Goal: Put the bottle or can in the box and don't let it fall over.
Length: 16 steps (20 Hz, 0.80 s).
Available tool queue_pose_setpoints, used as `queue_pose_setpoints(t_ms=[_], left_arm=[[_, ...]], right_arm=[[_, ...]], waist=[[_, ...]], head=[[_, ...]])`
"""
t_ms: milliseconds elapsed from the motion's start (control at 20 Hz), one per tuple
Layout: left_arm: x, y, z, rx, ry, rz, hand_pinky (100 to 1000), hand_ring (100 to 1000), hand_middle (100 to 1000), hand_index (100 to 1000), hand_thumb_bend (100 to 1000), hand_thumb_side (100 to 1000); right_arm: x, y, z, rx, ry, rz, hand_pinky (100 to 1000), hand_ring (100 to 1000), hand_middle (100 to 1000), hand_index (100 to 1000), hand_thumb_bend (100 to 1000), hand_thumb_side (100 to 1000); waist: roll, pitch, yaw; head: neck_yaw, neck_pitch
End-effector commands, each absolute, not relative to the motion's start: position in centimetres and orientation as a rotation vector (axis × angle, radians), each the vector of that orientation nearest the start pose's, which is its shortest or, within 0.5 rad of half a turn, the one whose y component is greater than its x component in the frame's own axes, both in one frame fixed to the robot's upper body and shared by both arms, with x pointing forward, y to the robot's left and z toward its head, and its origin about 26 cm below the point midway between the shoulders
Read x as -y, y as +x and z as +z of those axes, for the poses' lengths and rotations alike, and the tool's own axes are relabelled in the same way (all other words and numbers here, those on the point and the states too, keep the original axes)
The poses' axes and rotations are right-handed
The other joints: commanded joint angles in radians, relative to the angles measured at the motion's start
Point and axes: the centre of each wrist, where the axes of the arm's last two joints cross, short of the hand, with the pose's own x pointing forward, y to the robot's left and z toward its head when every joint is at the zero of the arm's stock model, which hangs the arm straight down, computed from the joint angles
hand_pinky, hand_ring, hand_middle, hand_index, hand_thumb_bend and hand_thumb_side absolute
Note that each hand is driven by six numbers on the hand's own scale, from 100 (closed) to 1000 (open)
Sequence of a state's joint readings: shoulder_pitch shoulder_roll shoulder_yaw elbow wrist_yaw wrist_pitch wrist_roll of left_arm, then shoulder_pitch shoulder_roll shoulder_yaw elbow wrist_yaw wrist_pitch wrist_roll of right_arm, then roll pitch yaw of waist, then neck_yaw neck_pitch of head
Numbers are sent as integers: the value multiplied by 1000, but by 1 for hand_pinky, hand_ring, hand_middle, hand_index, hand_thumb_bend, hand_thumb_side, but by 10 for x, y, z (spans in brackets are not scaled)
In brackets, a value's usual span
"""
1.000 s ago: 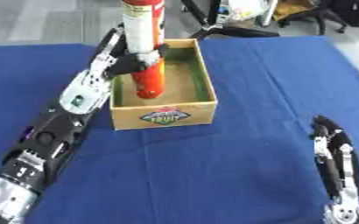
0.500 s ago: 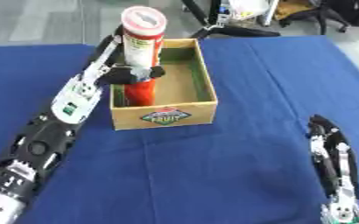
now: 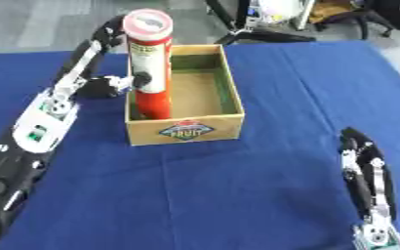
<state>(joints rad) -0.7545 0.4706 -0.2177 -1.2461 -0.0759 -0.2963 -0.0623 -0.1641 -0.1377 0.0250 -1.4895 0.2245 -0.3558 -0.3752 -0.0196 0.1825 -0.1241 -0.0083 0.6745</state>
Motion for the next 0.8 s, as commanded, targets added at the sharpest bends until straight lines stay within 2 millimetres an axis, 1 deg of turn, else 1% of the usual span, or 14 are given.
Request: queue_pose_setpoints(t_ms=[50, 100, 250, 300, 450, 600, 800], left_arm=[[-289, 420, 208, 2212, 321, -752, 955, 1000, 1000, 994, 637, 615], [-296, 415, 208, 2214, 330, -713, 949, 1000, 1000, 993, 619, 623], [-313, 398, 207, 2221, 351, -580, 939, 1000, 1000, 986, 602, 631], [-317, 393, 206, 2223, 356, -537, 926, 996, 987, 981, 581, 654], [-326, 379, 198, 2210, 394, -416, 923, 990, 984, 979, 566, 667], [-327, 366, 178, 2189, 437, -313, 921, 983, 979, 976, 549, 670], [-319, 349, 142, 2158, 460, -183, 921, 980, 978, 975, 538, 679]], right_arm=[[265, 319, 21, 2058, -474, 24, 753, 820, 780, 845, 100, 778], [266, 318, 21, 2058, -480, 21, 753, 820, 780, 846, 100, 778], [271, 318, 22, 2056, -506, 6, 753, 820, 780, 847, 100, 777], [273, 317, 22, 2055, -515, 1, 753, 819, 780, 848, 100, 778], [277, 317, 22, 2052, -539, -12, 753, 820, 781, 850, 100, 778], [278, 315, 21, 2046, -546, -13, 753, 820, 781, 856, 100, 776], [280, 311, 16, 2028, -552, -10, 754, 820, 782, 858, 100, 776]], waist=[[3, -24, 13], [4, -22, 21], [7, -18, 49], [8, -17, 59], [9, -12, 86], [6, -18, 101], [-1, -32, 118]], head=[[-12, -7], [-15, -8], [-30, -12], [-32, -13], [-28, -13], [-14, 1], [16, 23]])
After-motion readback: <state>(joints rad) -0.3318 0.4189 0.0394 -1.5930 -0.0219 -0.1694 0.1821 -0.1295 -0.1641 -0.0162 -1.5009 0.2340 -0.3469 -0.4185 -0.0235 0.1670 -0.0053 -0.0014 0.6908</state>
